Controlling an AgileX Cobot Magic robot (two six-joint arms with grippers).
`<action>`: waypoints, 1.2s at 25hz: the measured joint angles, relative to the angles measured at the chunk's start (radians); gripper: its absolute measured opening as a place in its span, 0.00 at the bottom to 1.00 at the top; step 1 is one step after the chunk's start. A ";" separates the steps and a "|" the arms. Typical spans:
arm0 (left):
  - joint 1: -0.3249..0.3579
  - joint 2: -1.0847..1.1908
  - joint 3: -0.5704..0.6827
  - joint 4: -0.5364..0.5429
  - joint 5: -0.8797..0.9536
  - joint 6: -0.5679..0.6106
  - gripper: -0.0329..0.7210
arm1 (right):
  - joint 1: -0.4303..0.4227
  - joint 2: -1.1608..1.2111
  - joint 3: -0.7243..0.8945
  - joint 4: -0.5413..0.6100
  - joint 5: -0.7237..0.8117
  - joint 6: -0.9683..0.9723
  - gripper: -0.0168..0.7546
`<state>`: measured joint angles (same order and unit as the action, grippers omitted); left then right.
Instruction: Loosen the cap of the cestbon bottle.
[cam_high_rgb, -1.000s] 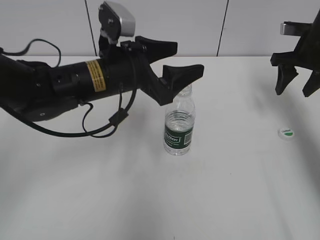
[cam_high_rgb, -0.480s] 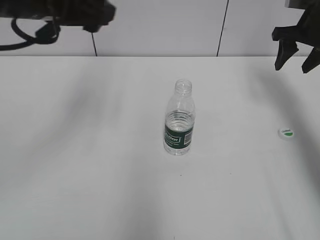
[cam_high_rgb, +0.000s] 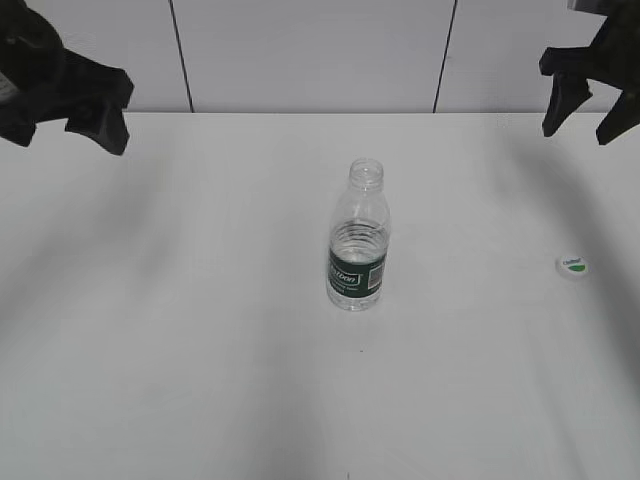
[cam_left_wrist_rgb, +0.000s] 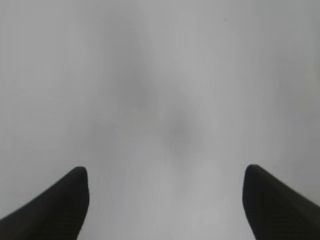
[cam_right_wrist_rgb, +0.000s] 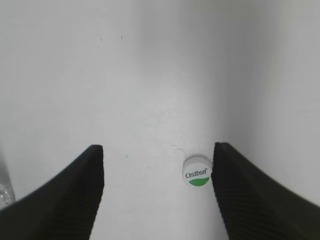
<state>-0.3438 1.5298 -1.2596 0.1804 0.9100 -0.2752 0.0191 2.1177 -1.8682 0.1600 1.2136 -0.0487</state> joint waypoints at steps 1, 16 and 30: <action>0.027 0.014 -0.024 -0.024 0.032 0.017 0.79 | 0.000 -0.006 0.000 0.000 0.000 0.000 0.69; 0.153 0.178 -0.245 -0.087 0.304 0.159 0.79 | 0.000 -0.463 0.346 -0.090 0.000 0.002 0.69; 0.153 -0.489 0.196 -0.088 0.309 0.183 0.79 | 0.000 -1.276 0.891 -0.123 0.004 -0.019 0.69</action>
<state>-0.1910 1.0406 -1.0636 0.0928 1.2189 -0.0925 0.0191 0.8415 -0.9768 0.0374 1.2178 -0.0676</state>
